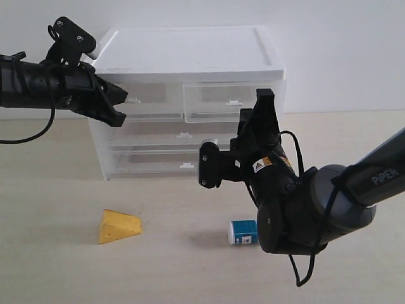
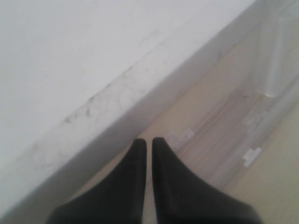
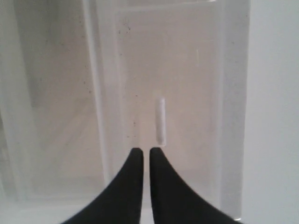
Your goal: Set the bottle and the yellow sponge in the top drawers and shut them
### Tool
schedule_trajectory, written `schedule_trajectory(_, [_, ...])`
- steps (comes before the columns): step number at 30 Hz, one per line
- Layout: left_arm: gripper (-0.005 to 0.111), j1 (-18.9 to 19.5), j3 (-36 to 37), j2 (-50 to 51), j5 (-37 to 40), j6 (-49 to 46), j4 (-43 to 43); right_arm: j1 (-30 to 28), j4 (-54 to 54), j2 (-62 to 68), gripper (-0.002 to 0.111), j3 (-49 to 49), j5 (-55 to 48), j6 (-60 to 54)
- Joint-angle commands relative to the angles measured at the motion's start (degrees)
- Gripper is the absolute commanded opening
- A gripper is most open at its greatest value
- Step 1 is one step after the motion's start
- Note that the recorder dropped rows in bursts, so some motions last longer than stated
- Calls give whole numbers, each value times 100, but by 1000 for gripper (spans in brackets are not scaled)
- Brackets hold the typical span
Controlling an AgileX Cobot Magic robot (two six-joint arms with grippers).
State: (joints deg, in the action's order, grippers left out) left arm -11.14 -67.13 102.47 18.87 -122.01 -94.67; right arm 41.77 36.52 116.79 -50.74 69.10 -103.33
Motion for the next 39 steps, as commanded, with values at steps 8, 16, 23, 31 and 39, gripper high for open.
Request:
schedule_trajectory(8, [4, 64, -158, 13, -407, -15, -319, -6, -284, -75, 24, 16, 87, 34])
schedule_trajectory(16, [4, 64, -158, 13, -370, -15, -319, -17, -422, -64, 31, -205, 87, -158])
schedule_trajectory(23, [4, 64, -158, 13, -370, -15, -319, -140, -336, 181, 32, -490, 87, -229])
schedule_trajectory(31, [4, 64, -158, 13, -368, -15, -275, -231, -552, 420, 32, -704, 87, -215])
schedule_trajectory(39, [4, 64, -158, 13, -368, -15, -196, -411, -801, 499, 32, -822, 87, -290])
